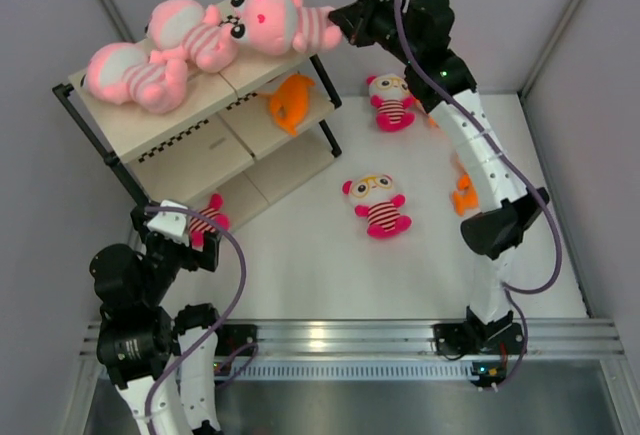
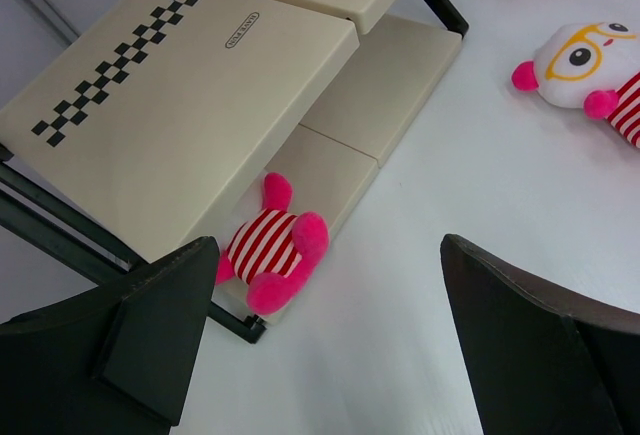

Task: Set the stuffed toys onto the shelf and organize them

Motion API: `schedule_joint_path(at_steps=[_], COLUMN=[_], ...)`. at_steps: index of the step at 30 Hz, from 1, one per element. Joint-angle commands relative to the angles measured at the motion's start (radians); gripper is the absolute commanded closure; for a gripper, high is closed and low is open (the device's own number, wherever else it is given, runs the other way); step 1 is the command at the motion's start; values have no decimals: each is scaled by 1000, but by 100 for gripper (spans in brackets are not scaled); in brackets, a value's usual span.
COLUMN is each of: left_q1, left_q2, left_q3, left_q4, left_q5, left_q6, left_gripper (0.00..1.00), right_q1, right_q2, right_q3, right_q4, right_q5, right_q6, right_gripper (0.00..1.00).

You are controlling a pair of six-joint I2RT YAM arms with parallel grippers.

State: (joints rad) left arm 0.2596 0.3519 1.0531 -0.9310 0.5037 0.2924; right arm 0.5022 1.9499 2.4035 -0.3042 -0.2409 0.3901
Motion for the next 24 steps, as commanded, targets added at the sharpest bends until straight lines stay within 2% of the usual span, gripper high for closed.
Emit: schedule_joint_path(at_steps=[1, 8, 11, 13, 19, 24], left_q1=[-2, -6, -10, -10, -11, -11], left_q2=[-19, -27, -28, -28, -30, -27], left_q3=[-1, 1, -4, -7, -4, -2], left_q4=[49, 49, 49, 49, 47, 47], left_q5=[-2, -4, 2, 4, -4, -7], left_q6=[-27, -26, -22, -24, -32, -36], left_gripper=[1, 1, 1, 1, 1, 1], right_q1=[29, 38, 36, 36, 67, 117], right_q2=[-29, -158, -215, -215, -30, 59], right_q3=[-13, -138, -204, -183, 50, 62], right_q4=[200, 292, 330, 346, 326, 387], right_q5=[109, 117, 167, 218, 256, 206], right_q6=[192, 171, 187, 228, 322, 302], right_gripper=[100, 100, 100, 100, 100, 100])
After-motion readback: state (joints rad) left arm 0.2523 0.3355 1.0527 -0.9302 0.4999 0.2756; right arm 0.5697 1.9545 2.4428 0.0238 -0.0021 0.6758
